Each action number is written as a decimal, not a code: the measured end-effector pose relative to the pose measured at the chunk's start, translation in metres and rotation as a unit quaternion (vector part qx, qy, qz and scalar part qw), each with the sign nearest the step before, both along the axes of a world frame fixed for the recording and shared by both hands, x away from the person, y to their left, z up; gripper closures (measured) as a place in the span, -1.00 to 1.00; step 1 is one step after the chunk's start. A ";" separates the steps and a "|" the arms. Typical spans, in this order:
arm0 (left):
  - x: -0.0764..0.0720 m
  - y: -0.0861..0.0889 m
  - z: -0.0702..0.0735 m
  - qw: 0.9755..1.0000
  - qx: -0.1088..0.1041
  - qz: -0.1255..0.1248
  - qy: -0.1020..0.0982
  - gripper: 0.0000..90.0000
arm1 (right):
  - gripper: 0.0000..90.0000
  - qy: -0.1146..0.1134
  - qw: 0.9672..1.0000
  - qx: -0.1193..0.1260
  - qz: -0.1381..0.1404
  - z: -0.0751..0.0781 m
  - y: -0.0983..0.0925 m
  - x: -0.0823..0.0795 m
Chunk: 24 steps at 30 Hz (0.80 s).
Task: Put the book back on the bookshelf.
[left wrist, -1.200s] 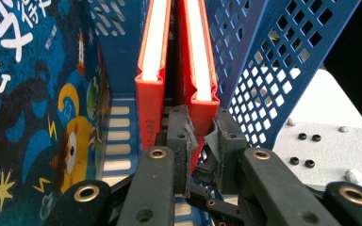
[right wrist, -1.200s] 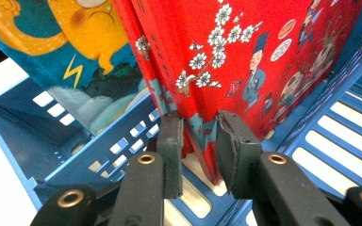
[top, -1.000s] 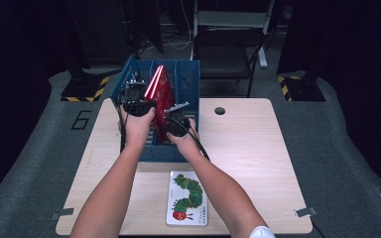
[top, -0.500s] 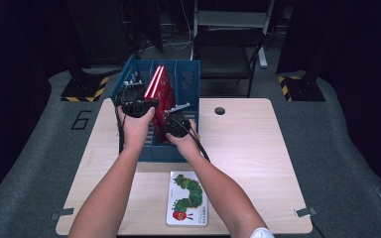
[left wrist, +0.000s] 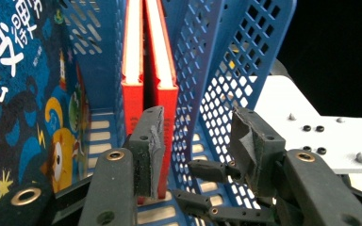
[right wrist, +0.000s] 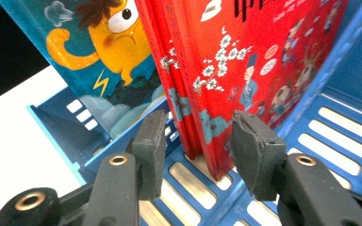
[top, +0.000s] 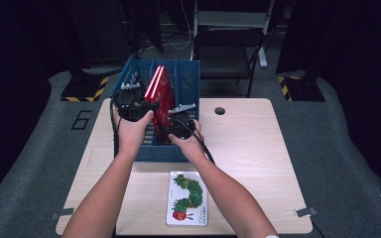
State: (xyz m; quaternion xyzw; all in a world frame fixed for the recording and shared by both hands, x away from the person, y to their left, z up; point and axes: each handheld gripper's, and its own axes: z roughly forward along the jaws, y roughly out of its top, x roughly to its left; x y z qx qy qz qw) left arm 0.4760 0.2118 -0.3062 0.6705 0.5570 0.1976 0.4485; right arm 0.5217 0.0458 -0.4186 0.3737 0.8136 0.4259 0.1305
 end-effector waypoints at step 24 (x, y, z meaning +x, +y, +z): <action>-0.039 0.023 -0.007 0.999 0.008 -0.041 -0.016 0.10 | 0.03 -0.035 0.999 0.018 0.016 0.025 -0.037 -0.045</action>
